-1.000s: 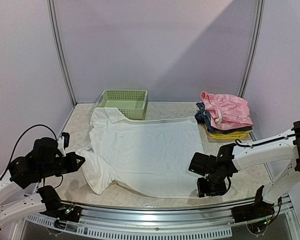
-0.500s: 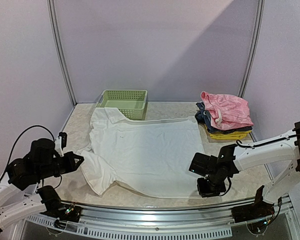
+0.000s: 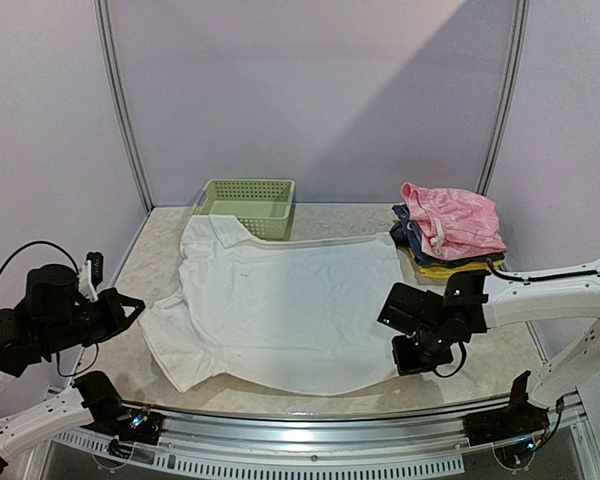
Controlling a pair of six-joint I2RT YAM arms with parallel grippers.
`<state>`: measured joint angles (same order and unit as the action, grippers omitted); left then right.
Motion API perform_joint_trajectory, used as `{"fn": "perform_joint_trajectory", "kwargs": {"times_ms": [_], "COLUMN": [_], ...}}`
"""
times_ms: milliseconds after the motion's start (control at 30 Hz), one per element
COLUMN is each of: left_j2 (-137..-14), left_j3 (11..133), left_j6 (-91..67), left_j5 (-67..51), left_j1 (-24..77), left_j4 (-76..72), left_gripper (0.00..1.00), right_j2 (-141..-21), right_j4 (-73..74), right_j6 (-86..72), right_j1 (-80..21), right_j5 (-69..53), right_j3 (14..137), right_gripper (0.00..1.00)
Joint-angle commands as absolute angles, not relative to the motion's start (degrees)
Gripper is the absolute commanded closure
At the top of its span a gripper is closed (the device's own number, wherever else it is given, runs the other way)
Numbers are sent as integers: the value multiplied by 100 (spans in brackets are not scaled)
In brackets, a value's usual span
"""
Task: Fold and stack the mixed laundry pile
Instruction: Pick up the flattened T-shirt from the center of the board.
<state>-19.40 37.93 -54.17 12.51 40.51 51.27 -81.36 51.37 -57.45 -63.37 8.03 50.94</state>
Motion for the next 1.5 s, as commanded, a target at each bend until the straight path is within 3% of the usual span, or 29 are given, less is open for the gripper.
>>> {"fn": "perform_joint_trajectory", "kwargs": {"times_ms": [0,200,433,833,1467], "left_j2": [-1879,-2120,-3839,-5493,-8366], "left_j3": [4042,4207,4522,5584,7111], "left_j6": [-5811,-5758,-4872,-4090,-3040], "left_j5": [1303,1574,2401,3602,2975], "left_j1": [4140,4140,4140,3917,2626], "left_j4": [5784,5926,5751,5729,4905], "left_gripper": [100,100,100,100,100], "right_j2": [-7986,-7773,-8112,-9142,-10750], "right_j4": [5651,5708,5188,5338,5756], "right_j6": [-5471,-5324,-4980,-4065,-3509], "right_j1": [-6276,-5874,-5349,-4826,-3926], "right_j5": [1346,1529,1532,1194,1048], "right_j3": [5417,5366,5581,6686,7876], "right_gripper": [100,100,100,100,98]}}
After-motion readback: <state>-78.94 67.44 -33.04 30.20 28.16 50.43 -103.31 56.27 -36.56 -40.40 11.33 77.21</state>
